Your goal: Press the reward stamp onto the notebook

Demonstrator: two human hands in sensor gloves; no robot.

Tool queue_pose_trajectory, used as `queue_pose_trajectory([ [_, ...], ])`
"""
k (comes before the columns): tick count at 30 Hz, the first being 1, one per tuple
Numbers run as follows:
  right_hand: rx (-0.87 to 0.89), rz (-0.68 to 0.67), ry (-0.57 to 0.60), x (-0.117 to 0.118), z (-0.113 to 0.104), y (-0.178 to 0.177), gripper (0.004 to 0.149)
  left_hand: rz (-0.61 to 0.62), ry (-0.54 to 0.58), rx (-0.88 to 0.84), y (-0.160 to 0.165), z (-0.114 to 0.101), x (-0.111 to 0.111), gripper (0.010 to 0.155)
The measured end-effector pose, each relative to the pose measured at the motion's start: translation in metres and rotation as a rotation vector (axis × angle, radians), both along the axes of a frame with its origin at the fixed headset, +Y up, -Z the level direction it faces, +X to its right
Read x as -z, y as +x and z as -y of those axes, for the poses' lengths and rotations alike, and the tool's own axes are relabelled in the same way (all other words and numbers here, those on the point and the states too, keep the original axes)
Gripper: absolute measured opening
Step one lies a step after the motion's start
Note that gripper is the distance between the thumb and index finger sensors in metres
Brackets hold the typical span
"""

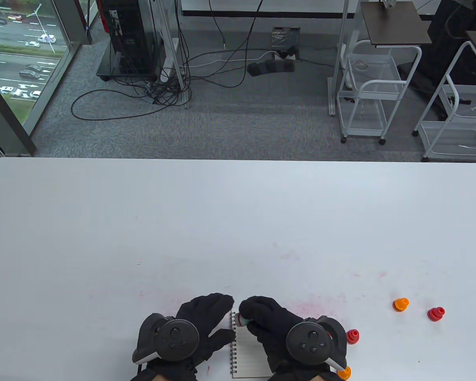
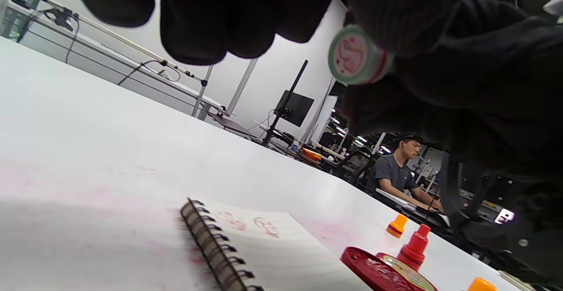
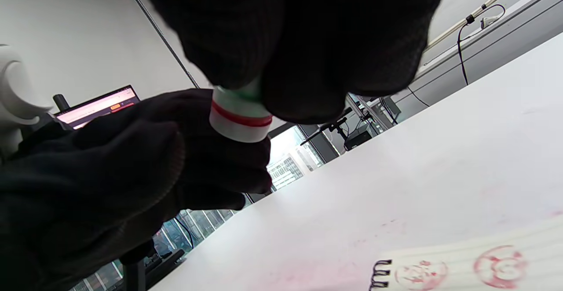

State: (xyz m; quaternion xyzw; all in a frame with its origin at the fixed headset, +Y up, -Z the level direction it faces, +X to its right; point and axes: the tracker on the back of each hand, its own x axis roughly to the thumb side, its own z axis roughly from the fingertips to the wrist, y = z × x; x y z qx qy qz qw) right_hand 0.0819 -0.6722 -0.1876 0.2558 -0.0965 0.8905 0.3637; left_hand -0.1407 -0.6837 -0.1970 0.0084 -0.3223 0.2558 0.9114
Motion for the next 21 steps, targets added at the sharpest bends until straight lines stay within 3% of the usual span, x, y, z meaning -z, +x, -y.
queue_pose_trajectory([
  [15, 0.017, -0.014, 0.024, -0.005, 0.001, -0.006, 0.045, 0.041, -0.057, -0.063, 0.004, 0.004, 0.002, 0.065],
  [21, 0.071, 0.034, 0.014, -0.001, -0.002, 0.006, 0.045, -0.018, -0.059, -0.007, -0.006, 0.009, 0.009, 0.065],
])
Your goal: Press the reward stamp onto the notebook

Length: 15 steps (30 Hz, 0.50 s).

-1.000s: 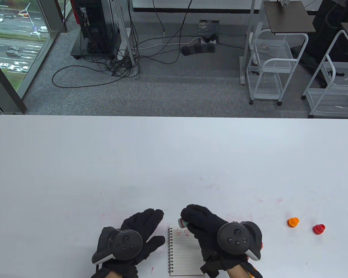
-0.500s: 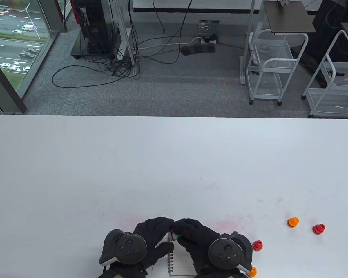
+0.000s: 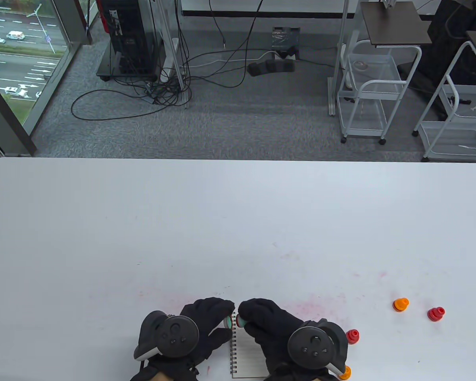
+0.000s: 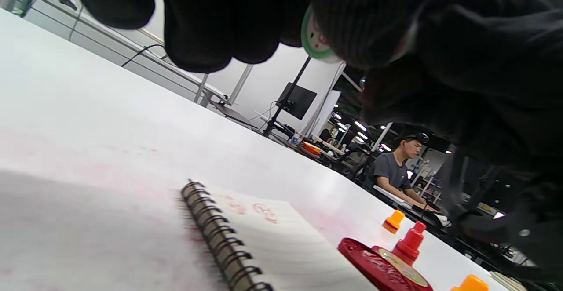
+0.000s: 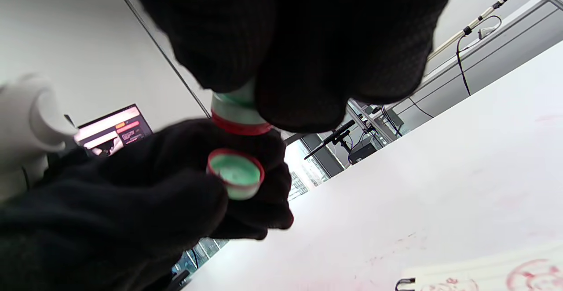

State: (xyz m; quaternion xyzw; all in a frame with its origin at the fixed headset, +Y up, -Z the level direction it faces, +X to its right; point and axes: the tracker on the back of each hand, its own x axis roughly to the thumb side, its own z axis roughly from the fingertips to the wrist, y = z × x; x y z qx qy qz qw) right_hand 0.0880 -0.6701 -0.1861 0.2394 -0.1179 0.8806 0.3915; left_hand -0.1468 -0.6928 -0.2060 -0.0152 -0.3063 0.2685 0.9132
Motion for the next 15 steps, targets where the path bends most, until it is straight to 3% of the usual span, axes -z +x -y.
queue_pose_trajectory([
  [5, 0.014, 0.017, -0.004, 0.002, 0.0, 0.007, 0.045, -0.038, -0.067, 0.085, -0.008, 0.013, 0.009, 0.065],
  [10, 0.005, 0.01, -0.011, 0.002, 0.0, 0.008, 0.045, -0.083, -0.114, 0.411, -0.008, 0.034, 0.017, 0.066],
  [15, -0.012, 0.009, -0.013, 0.002, 0.0, 0.008, 0.044, -0.081, -0.222, 0.428, -0.01, 0.05, 0.022, 0.066],
])
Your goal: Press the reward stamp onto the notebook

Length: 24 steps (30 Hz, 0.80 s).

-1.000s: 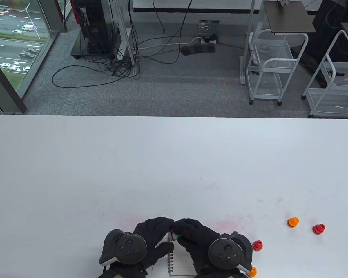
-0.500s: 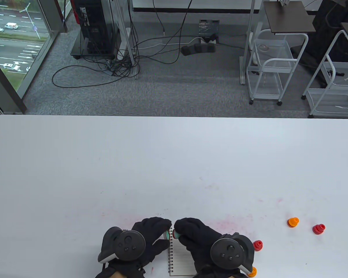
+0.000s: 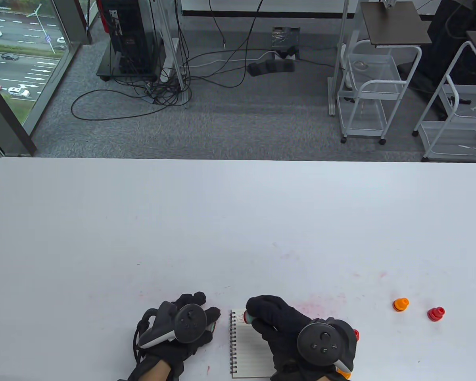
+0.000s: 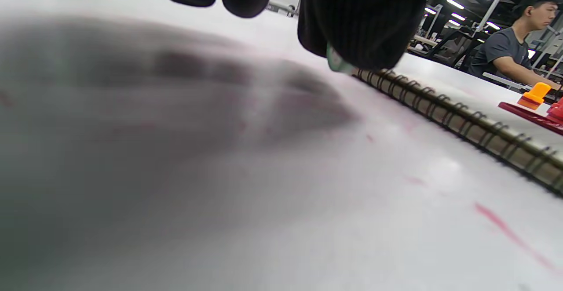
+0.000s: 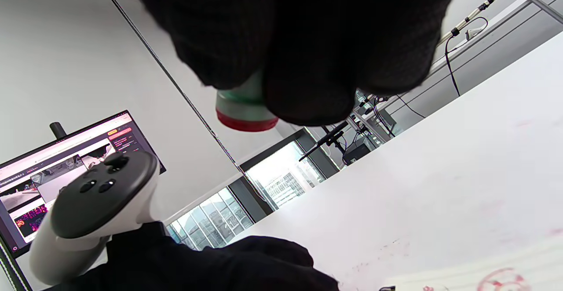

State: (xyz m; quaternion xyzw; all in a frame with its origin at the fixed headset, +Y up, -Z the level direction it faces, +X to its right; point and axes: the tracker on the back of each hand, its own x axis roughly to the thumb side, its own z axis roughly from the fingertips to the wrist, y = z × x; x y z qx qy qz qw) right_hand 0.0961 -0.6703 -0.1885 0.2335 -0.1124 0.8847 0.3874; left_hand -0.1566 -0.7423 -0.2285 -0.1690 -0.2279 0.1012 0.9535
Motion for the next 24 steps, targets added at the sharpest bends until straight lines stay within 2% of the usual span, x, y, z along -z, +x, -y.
queue_pose_trajectory([
  [4, -0.013, -0.006, -0.008, 0.001, 0.002, -0.001, 0.044, -0.036, -0.03, 0.01, -0.005, 0.007, 0.002, 0.067],
  [19, -0.081, -0.037, -0.013, 0.001, 0.005, -0.003, 0.044, -0.062, 0.004, 0.071, -0.008, 0.004, 0.002, 0.071],
  [24, -0.17, -0.003, 0.026, 0.0, -0.007, 0.004, 0.045, -0.066, 0.023, 0.031, -0.012, -0.005, 0.001, 0.077],
])
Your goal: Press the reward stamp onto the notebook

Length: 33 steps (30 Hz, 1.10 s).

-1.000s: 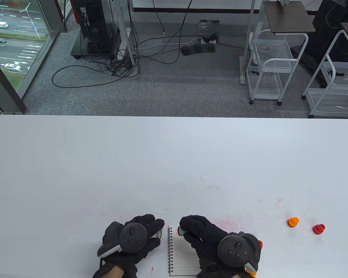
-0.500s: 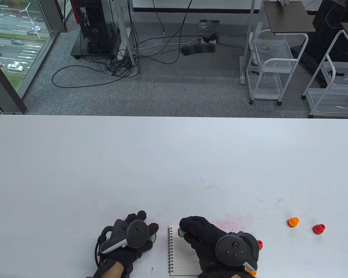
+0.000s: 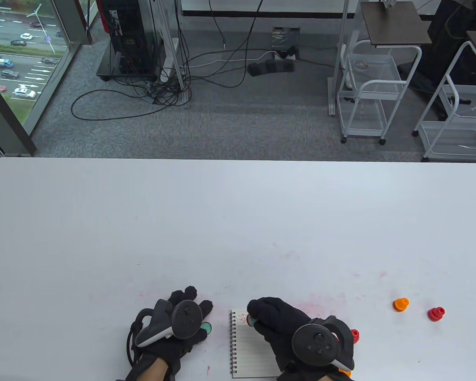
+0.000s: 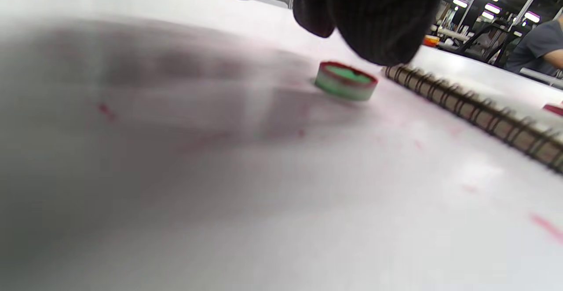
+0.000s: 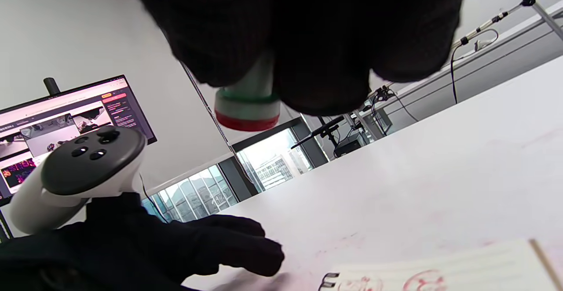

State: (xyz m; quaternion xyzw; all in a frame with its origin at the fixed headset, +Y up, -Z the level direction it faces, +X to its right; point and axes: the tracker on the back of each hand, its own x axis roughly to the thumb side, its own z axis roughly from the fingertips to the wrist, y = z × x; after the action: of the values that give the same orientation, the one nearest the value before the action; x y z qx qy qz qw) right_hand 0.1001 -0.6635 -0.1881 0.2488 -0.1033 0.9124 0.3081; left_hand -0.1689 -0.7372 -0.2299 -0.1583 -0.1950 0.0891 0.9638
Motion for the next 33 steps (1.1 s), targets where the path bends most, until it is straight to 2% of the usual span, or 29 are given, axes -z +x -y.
queue_pose_trajectory([
  [3, -0.111, 0.002, -0.035, 0.0, -0.002, 0.001, 0.051, 0.011, 0.019, -0.047, -0.003, -0.01, -0.001, 0.081],
  [9, -0.355, 0.031, -0.111, 0.007, 0.009, 0.006, 0.045, 0.047, 0.077, -0.106, -0.006, -0.025, -0.008, 0.086],
  [11, -0.407, 0.033, -0.138, 0.009, 0.015, 0.008, 0.044, 0.084, 0.194, -0.162, -0.009, -0.032, -0.01, 0.085],
  [12, -0.431, 0.031, -0.157, 0.01, 0.017, 0.008, 0.044, 0.082, 0.21, -0.189, -0.01, -0.034, -0.01, 0.086],
  [15, -0.503, 0.032, -0.247, 0.014, 0.025, 0.009, 0.043, 0.077, 0.234, -0.248, -0.014, -0.04, -0.012, 0.086],
  [19, -0.655, 0.036, -0.377, 0.017, 0.036, 0.008, 0.042, 0.072, 0.229, -0.242, -0.016, -0.042, -0.012, 0.086],
  [25, -0.718, 0.021, -0.486, 0.022, 0.055, 0.008, 0.039, 0.062, 0.221, -0.225, -0.016, -0.042, -0.013, 0.085],
  [33, -0.736, 0.044, -0.525, 0.023, 0.056, 0.005, 0.038, 0.064, 0.274, -0.265, -0.016, -0.044, -0.013, 0.081],
])
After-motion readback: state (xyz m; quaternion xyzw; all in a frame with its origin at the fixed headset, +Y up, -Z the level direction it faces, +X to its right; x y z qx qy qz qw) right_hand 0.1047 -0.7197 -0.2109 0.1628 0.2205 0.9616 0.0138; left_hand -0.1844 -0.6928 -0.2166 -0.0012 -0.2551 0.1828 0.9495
